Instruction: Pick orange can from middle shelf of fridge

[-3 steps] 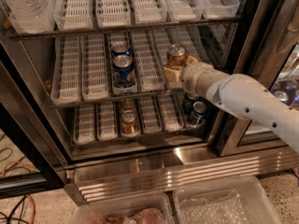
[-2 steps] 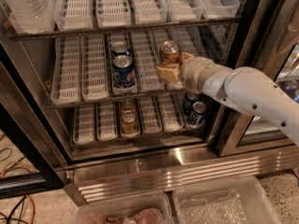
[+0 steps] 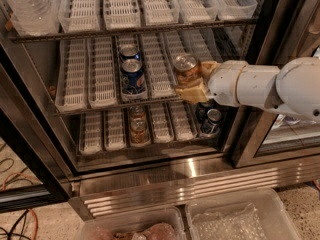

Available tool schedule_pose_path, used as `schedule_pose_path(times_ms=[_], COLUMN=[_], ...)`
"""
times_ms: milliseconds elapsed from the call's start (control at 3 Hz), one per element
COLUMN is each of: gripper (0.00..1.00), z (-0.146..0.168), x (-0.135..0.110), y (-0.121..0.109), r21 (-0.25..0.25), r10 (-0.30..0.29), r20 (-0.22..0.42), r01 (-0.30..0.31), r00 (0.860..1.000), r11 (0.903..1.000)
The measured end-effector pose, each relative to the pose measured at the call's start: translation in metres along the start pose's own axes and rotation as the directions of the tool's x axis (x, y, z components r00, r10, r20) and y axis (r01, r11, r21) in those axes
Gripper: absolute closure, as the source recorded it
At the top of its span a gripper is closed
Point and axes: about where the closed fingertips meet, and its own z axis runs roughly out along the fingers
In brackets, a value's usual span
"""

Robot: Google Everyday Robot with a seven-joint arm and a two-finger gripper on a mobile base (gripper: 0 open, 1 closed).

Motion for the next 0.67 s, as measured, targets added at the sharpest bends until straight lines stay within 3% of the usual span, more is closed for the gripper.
schedule_pose_path(times_ms=[667], gripper=[1.0], z=[-0.03], x=[-0.011], y=[0.041], r21=[-0.133], r10=[-0.066], r20=[0.002], r01=[0.066], r00=[0.998], r11=[0.989])
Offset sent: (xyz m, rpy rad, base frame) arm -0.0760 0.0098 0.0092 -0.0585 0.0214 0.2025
